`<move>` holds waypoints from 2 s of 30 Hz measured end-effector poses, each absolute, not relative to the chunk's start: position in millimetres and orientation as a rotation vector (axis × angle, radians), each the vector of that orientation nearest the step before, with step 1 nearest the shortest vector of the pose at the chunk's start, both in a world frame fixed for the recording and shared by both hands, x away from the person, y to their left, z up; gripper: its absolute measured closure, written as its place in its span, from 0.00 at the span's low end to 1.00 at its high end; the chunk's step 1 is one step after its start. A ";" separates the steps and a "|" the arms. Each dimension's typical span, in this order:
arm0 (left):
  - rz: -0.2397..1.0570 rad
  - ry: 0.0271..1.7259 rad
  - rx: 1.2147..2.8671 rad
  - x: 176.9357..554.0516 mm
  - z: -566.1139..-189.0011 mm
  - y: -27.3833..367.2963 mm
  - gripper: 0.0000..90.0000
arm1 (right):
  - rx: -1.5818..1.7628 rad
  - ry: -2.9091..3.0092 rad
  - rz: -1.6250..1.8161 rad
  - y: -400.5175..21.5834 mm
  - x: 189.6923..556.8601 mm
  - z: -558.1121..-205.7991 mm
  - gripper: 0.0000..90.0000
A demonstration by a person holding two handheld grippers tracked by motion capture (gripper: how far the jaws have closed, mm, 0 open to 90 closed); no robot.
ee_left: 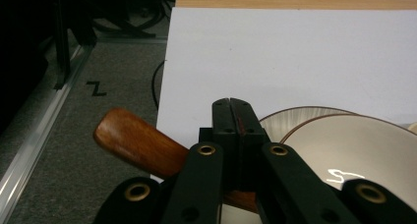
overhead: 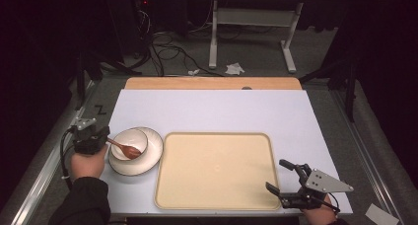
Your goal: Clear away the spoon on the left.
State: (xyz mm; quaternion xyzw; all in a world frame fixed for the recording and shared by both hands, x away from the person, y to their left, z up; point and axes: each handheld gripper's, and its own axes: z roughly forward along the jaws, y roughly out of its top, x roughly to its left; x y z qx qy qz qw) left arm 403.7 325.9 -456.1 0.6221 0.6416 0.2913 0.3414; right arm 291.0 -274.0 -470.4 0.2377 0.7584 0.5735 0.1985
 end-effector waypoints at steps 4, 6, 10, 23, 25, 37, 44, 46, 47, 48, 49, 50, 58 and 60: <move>0.760 1.658 1.629 394.4 -458.7 329.1 1.00 | 0.672 2.125 1.608 -272.8 291.0 -470.5 0.18; 0.771 1.649 1.624 390.1 -459.0 330.4 1.00 | 0.675 2.125 1.610 -272.4 290.9 -470.3 0.18; 0.779 1.653 1.617 381.4 -459.8 335.5 1.00 | 0.667 2.124 1.607 -271.2 290.9 -469.9 0.18; 0.790 1.642 1.590 350.2 -465.8 340.3 1.00 | 0.654 2.129 1.609 -270.1 291.1 -469.2 0.18; 0.782 1.645 1.575 345.1 -466.2 341.2 1.00 | 0.657 2.128 1.611 -269.7 290.6 -468.8 0.18; 0.814 1.636 1.591 317.6 -467.0 331.5 1.00 | 0.653 2.122 1.613 -270.1 289.6 -467.1 0.18; 0.802 1.625 1.562 303.3 -470.8 328.5 1.00 | 0.652 2.122 1.616 -269.8 289.5 -466.9 0.18; 0.806 1.620 1.547 298.9 -471.4 326.8 1.00 | 0.653 2.122 1.616 -269.6 289.6 -467.0 0.18; 0.803 1.613 1.549 296.7 -471.7 326.0 1.00 | 0.655 2.123 1.615 -269.5 289.4 -467.1 0.18; 0.805 1.610 1.552 294.6 -472.0 325.0 1.00 | 0.644 2.120 1.614 -269.5 289.8 -467.2 0.18; 0.805 1.608 1.553 292.7 -472.1 324.0 1.00 | 0.642 2.122 1.613 -269.5 289.8 -467.2 0.18; 0.800 1.607 1.550 290.6 -471.9 323.2 1.00 | 0.642 2.122 1.613 -269.4 289.8 -467.3 0.18; 0.780 1.573 1.550 277.6 -468.3 319.1 0.91 | 0.642 2.122 1.611 -269.2 289.7 -467.1 0.18; 0.774 1.569 1.551 274.9 -466.9 319.6 0.85 | 0.652 2.127 1.607 -269.2 288.7 -466.8 0.18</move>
